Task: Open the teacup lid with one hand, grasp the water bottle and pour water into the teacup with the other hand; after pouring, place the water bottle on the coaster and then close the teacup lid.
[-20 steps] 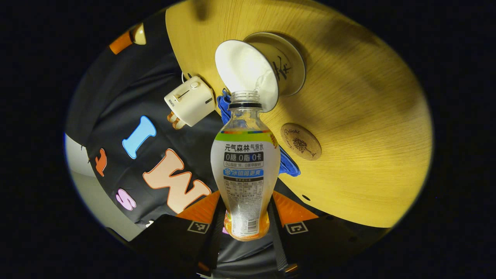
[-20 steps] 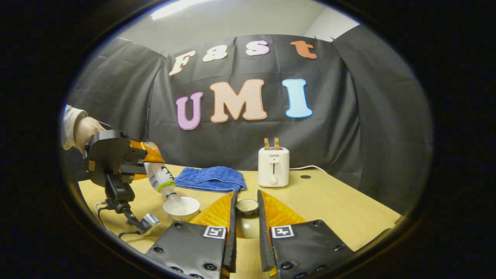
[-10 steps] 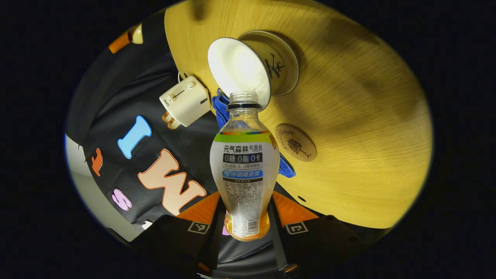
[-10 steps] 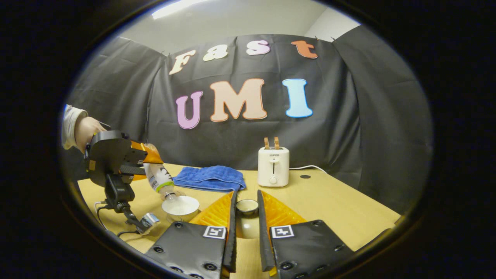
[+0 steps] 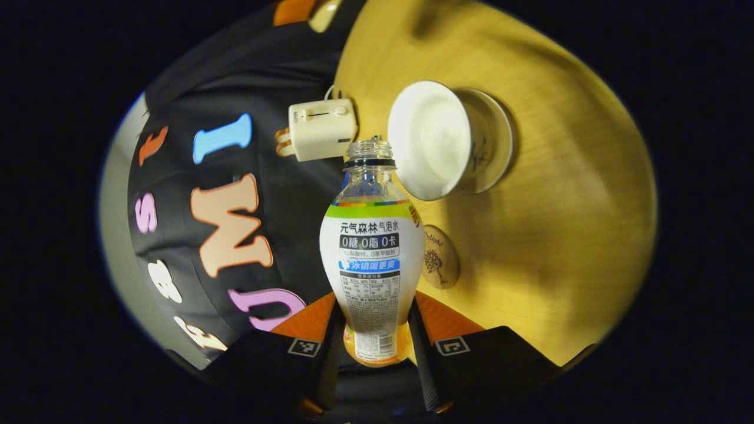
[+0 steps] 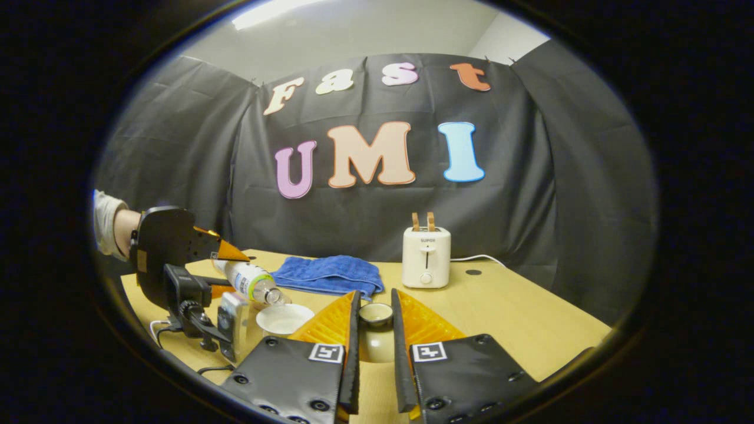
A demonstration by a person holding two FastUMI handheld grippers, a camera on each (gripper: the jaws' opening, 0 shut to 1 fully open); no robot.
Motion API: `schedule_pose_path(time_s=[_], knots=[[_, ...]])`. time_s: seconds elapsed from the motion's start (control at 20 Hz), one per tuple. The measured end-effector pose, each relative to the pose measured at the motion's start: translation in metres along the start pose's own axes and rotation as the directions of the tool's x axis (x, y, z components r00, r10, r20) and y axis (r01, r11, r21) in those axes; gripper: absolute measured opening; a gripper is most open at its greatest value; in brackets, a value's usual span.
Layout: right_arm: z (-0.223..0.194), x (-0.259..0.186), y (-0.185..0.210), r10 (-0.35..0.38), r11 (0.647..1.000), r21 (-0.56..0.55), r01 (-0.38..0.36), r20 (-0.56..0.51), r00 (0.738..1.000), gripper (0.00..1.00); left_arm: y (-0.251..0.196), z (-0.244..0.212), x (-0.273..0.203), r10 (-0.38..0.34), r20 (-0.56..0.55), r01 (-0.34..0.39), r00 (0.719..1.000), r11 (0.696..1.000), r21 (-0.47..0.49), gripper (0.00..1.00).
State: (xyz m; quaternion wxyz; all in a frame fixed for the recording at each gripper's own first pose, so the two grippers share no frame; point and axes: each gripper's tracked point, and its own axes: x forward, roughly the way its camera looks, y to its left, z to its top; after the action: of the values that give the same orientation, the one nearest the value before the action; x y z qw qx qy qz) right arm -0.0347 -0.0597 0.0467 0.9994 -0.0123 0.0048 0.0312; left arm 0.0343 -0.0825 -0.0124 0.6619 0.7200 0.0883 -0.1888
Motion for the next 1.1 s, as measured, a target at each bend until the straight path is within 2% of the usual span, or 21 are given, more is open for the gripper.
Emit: schedule_pose_path(time_s=[0.1,0.2,0.35,0.45,0.65,0.8,0.85,0.9,1.0,1.1], knots=[[-0.002,0.003,0.005,0.005,1.000,0.006,-0.005,-0.004,1.000,0.27,-0.004,0.008,0.001,0.018,0.044,-0.012,0.999,0.990,-0.138,0.54],[-0.004,0.006,0.010,0.011,1.000,0.011,-0.011,-0.014,1.000,0.27,-0.007,0.016,-0.001,0.042,0.088,-0.016,0.995,0.962,-0.274,0.55],[-0.008,0.010,0.022,0.026,1.000,0.011,-0.025,-0.028,0.999,0.27,-0.009,0.026,-0.005,0.065,0.138,0.003,0.988,0.895,-0.447,0.55],[-0.012,0.013,0.032,0.038,0.999,0.006,-0.038,-0.038,0.999,0.28,-0.007,0.032,-0.003,0.089,0.170,0.020,0.981,0.834,-0.551,0.53],[-0.016,0.013,0.047,0.054,0.998,-0.016,-0.055,-0.045,0.997,0.27,0.002,0.025,-0.006,0.154,0.180,0.033,0.972,0.665,-0.746,0.54],[-0.020,0.017,0.055,0.062,0.998,-0.004,-0.062,-0.057,0.996,0.29,0.011,0.020,-0.002,0.185,0.208,0.094,0.960,0.487,-0.869,0.54],[-0.023,0.018,0.058,0.069,0.998,0.000,-0.069,-0.063,0.996,0.29,0.016,0.020,-0.001,0.200,0.219,0.119,0.955,0.418,-0.900,0.54],[-0.024,0.019,0.061,0.074,0.997,0.000,-0.074,-0.066,0.995,0.28,0.020,0.021,0.002,0.212,0.228,0.139,0.950,0.366,-0.920,0.54],[-0.026,0.019,0.065,0.080,0.997,-0.011,-0.081,-0.069,0.994,0.28,0.028,0.018,0.007,0.244,0.225,0.150,0.943,0.292,-0.944,0.55],[-0.028,0.019,0.070,0.085,0.996,-0.013,-0.086,-0.071,0.994,0.27,0.038,0.020,0.015,0.277,0.229,0.162,0.933,0.245,-0.956,0.56]])
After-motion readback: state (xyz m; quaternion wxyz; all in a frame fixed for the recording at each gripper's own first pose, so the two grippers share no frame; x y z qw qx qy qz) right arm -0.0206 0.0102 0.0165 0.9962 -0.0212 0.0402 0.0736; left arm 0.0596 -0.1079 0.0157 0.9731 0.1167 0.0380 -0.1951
